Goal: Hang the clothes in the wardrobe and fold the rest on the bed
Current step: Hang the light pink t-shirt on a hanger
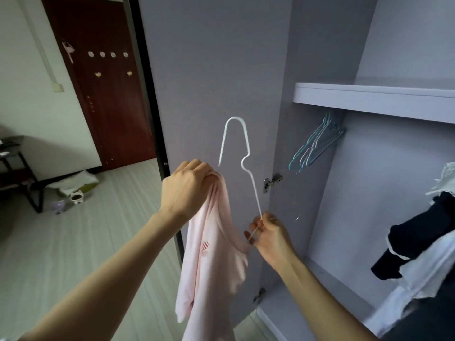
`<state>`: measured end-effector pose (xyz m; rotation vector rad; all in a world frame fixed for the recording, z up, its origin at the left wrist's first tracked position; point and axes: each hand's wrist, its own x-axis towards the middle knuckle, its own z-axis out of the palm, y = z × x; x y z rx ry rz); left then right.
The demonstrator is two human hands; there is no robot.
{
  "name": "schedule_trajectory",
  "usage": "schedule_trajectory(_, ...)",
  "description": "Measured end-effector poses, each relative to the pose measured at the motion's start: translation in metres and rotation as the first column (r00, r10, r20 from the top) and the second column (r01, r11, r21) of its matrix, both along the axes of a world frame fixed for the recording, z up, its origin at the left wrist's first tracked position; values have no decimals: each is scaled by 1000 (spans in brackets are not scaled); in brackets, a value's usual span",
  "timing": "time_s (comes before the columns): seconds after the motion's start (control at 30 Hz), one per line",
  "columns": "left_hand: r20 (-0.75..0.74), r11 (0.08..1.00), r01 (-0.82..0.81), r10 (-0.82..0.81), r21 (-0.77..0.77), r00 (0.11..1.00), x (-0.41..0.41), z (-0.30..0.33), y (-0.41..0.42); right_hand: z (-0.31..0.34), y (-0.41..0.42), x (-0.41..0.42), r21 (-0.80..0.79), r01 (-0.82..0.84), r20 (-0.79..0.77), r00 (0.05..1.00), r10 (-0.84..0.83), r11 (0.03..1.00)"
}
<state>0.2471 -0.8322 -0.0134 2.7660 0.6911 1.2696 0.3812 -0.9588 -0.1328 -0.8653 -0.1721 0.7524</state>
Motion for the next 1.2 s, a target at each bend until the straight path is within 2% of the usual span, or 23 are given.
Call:
schedule_trajectory(0.1,75,999,-25,28,-42,997,-8,5,8,-16,-5,-5,-198,25,123,992,-1,980)
schedule_trajectory(0.17,36,1000,-23,22,10,999,-18,6,16,-17,-15,4,-290,133,363,932,-20,948)
schedule_trajectory(0.27,-111,986,27,-9,167,994,-40,1,35,5,-36,29,-347,256,711,700,74,902)
schedule_trajectory(0.37,-268,965,92,-24,245,963,-59,-12,49,40,-51,46,-423,283,839,481,254,861)
schedule_trajectory(0.5,-316,978,91,-27,189,948,-66,-28,56,69,-60,55,-527,333,839,348,418,782)
schedule_trajectory(0.7,-307,944,137,-40,302,951,-63,-34,56,83,-62,55,-542,552,823,197,533,634)
schedule_trajectory(1.0,-380,948,174,-63,267,923,-56,-46,60,94,-53,52,-581,602,729,87,678,548)
schedule_trajectory(1.2,-374,990,82,-34,114,927,-61,-67,70,98,-53,42,-648,544,655,40,755,533)
